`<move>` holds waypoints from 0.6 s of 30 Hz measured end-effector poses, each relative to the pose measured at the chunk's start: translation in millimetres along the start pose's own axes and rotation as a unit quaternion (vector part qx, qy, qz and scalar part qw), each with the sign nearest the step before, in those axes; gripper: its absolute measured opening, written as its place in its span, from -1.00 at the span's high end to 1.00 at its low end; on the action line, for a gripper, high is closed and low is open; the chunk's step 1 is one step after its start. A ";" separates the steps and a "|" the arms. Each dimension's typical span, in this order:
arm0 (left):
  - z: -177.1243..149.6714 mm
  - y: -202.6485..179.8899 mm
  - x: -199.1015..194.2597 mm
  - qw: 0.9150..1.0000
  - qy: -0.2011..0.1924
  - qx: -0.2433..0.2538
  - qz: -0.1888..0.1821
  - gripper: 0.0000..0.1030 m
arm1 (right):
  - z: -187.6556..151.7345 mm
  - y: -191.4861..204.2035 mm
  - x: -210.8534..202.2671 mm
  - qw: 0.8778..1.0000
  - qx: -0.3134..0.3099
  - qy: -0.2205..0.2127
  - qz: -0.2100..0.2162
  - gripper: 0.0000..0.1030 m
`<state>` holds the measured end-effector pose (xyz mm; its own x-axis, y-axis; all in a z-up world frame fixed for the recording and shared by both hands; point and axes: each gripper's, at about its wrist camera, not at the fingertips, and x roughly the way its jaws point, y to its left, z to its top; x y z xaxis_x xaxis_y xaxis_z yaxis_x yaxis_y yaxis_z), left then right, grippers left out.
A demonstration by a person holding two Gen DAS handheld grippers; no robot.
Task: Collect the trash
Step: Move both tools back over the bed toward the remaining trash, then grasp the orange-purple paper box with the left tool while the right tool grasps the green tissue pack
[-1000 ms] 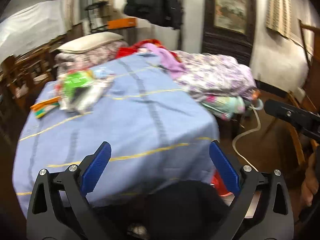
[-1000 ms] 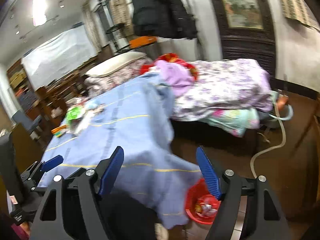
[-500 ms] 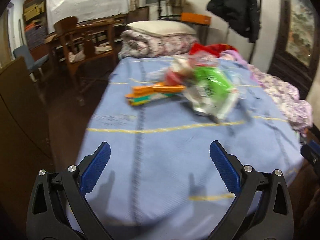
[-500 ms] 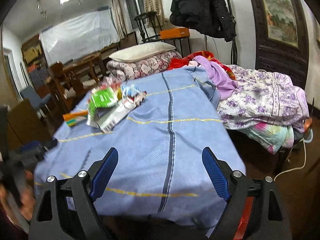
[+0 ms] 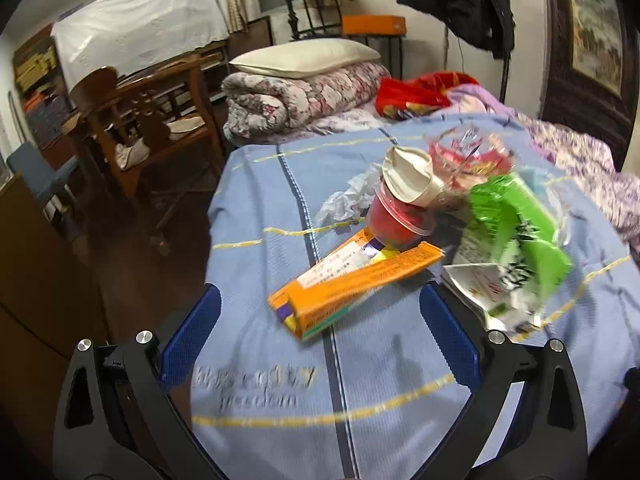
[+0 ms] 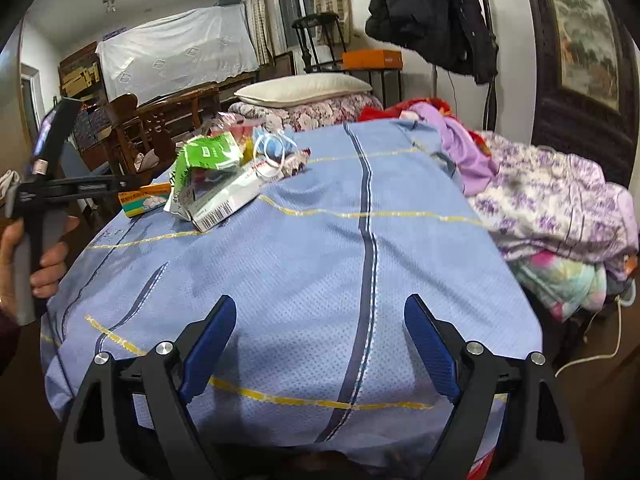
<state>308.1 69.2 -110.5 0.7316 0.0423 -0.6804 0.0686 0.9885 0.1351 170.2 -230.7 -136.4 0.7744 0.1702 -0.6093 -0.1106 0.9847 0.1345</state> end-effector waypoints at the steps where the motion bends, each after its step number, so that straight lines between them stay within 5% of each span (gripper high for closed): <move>1: 0.6 -1.5 5.8 1.000 0.004 0.004 -0.003 -0.86 | 0.3 -1.2 3.8 1.000 0.004 0.008 0.001 -0.65; 6: 3.2 -2.2 30.7 0.998 0.044 -0.006 -0.055 -0.78 | -0.4 8.0 10.7 1.000 -0.010 0.017 -0.006 -0.79; 8: -0.2 -2.5 33.1 0.995 0.060 -0.013 -0.082 -0.42 | -0.4 11.5 12.5 1.000 -0.017 0.021 -0.010 -0.83; 12: -17.7 -13.0 13.4 0.992 0.066 -0.003 -0.112 -0.21 | -0.7 10.3 10.7 1.000 -0.013 0.022 -0.007 -0.83; 15: -33.0 -22.1 -13.6 0.985 0.062 -0.002 -0.160 -0.19 | -1.0 8.6 9.5 1.000 -0.011 0.022 -0.003 -0.83; 18: -33.8 -20.4 -25.8 0.990 0.043 -0.002 -0.134 -0.32 | -0.3 6.6 9.4 1.000 -0.009 0.023 -0.001 -0.83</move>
<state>264.9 52.8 -120.1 0.6279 -0.2092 -0.7496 0.2486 0.9666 -0.0615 176.5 -222.5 -141.5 0.7445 0.1699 -0.6456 -0.1212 0.9854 0.1195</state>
